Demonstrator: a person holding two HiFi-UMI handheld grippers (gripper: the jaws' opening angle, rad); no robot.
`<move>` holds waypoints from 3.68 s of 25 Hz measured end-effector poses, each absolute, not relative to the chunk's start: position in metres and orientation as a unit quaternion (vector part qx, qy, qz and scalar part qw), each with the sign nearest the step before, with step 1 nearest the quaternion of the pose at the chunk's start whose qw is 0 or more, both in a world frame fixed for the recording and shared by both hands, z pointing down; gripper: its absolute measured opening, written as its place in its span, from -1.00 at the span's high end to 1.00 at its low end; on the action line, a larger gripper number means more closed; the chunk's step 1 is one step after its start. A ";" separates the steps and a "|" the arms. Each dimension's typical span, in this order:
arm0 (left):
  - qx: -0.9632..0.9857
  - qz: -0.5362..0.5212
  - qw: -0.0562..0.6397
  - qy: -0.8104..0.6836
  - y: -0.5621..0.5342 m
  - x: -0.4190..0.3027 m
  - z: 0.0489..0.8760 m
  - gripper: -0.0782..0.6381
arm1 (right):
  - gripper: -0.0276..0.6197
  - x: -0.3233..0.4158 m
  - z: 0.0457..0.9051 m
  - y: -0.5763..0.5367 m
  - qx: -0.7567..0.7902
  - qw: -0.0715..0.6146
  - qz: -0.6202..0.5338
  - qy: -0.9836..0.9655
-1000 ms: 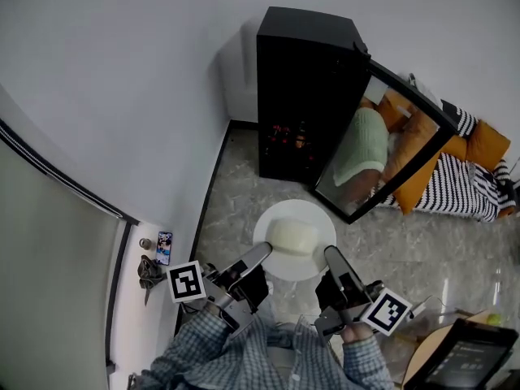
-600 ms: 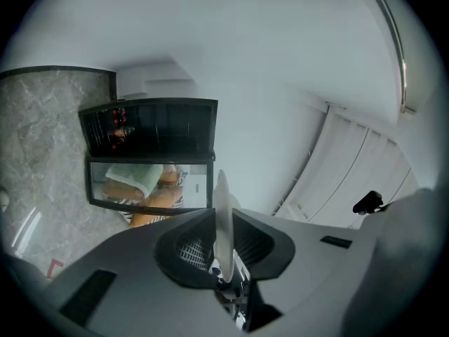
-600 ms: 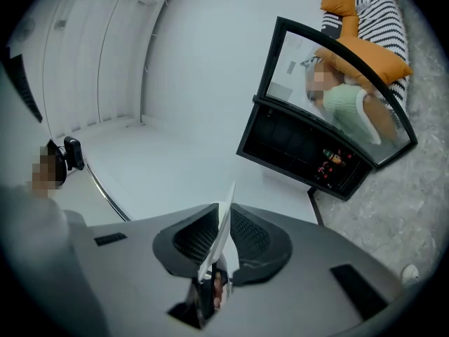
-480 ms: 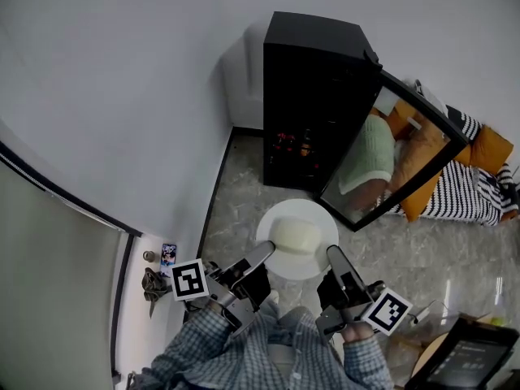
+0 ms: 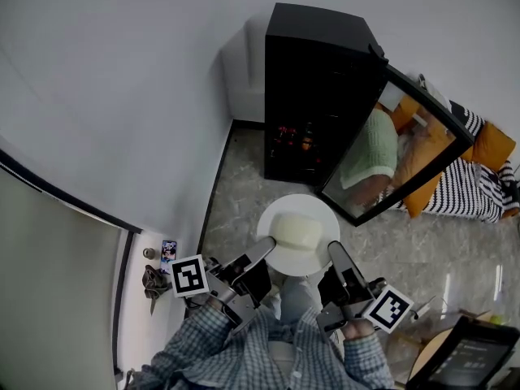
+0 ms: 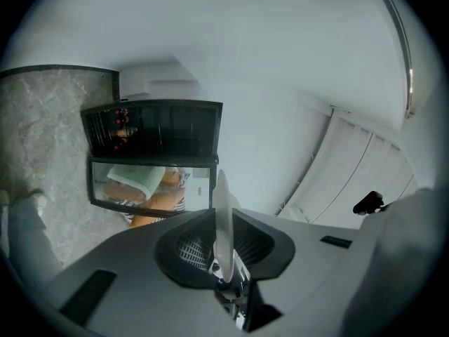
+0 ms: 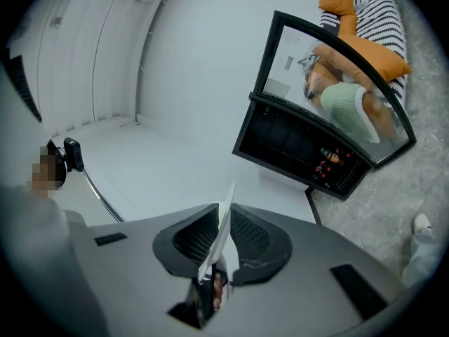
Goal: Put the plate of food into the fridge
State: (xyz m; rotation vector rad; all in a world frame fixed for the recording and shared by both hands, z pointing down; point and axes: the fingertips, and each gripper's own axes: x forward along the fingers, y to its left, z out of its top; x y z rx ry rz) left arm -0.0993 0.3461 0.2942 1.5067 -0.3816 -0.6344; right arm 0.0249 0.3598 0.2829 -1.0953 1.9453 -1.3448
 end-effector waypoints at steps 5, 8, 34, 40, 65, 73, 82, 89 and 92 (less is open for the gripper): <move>0.665 -0.279 0.671 -0.174 0.337 -0.093 0.297 0.61 | 0.73 0.032 0.286 0.352 -0.409 0.261 -0.504 0.715; 0.666 -0.279 0.669 -0.176 0.328 -0.085 0.300 0.61 | 0.73 0.043 0.287 0.342 -0.411 0.256 -0.503 0.716; 0.643 -0.316 0.668 -0.202 0.192 -0.042 0.310 0.61 | 0.73 0.082 0.296 0.193 -0.377 0.233 -0.522 0.728; 0.644 -0.314 0.665 -0.212 0.161 -0.027 0.302 0.61 | 0.73 0.097 0.293 0.160 -0.366 0.235 -0.528 0.730; 0.647 -0.306 0.653 -0.249 0.103 0.002 0.308 0.61 | 0.73 0.126 0.306 0.095 -0.340 0.212 -0.545 0.736; 0.656 -0.283 0.660 -0.233 0.072 0.001 0.314 0.61 | 0.73 0.125 0.314 0.073 -0.369 0.210 -0.547 0.722; 0.656 -0.270 0.670 -0.218 0.036 -0.010 0.322 0.61 | 0.73 0.113 0.323 0.041 -0.399 0.197 -0.539 0.715; 0.657 -0.259 0.675 -0.212 0.001 -0.028 0.336 0.61 | 0.73 0.096 0.334 0.011 -0.427 0.199 -0.540 0.698; 0.656 -0.266 0.677 -0.200 -0.008 -0.032 0.342 0.61 | 0.73 0.087 0.340 0.001 -0.436 0.203 -0.537 0.693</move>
